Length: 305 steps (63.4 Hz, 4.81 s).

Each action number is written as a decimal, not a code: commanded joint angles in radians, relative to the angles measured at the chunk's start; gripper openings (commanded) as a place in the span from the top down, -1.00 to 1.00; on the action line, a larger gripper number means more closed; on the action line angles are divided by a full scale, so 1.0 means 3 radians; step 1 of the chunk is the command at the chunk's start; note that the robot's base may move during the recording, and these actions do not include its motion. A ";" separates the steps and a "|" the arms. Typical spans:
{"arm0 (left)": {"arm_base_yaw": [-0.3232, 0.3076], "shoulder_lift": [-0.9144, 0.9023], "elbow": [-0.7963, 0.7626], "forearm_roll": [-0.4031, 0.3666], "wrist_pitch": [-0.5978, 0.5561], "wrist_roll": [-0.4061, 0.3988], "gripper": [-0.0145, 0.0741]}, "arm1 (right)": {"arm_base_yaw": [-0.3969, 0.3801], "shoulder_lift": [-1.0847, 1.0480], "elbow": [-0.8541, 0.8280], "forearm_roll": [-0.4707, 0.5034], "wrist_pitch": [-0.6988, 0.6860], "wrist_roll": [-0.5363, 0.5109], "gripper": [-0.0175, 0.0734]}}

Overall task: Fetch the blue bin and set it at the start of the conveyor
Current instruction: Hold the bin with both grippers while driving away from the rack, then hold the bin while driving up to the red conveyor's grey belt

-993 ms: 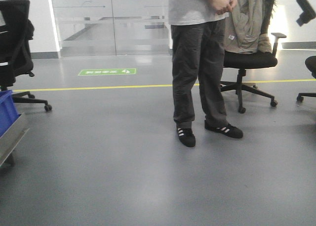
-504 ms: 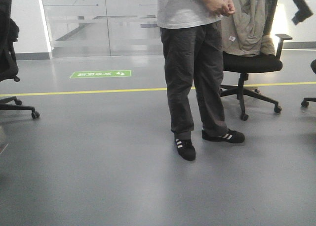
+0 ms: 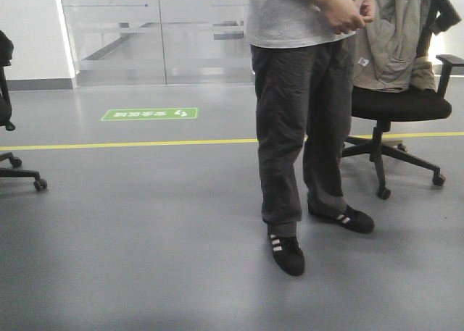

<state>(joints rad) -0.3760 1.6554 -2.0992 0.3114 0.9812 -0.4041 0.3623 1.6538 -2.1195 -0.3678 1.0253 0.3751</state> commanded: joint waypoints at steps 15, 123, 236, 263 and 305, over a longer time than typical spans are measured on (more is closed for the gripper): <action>-0.0027 -0.0055 -0.0040 -0.0031 -0.0184 0.0012 0.92 | -0.0004 -0.0006 -0.0029 -0.0039 -0.0159 -0.0036 0.97; -0.0021 -0.0055 -0.0040 0.0131 -0.0190 0.0012 0.92 | -0.0004 -0.0006 -0.0029 -0.0039 -0.0177 -0.0036 0.97; -0.0021 -0.0055 -0.0040 0.0131 -0.0190 0.0012 0.92 | -0.0004 -0.0006 -0.0029 -0.0039 0.0023 -0.0036 0.97; -0.0021 -0.0055 -0.0040 0.0131 -0.0190 0.0012 0.92 | -0.0004 -0.0006 -0.0029 -0.0039 0.0023 -0.0036 0.97; -0.0021 -0.0055 -0.0040 0.0131 -0.0190 0.0012 0.92 | -0.0004 -0.0006 -0.0029 -0.0039 0.0023 -0.0036 0.97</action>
<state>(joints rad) -0.3760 1.6554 -2.0992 0.3442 0.9690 -0.4041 0.3623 1.6638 -2.1195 -0.3518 1.0530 0.3751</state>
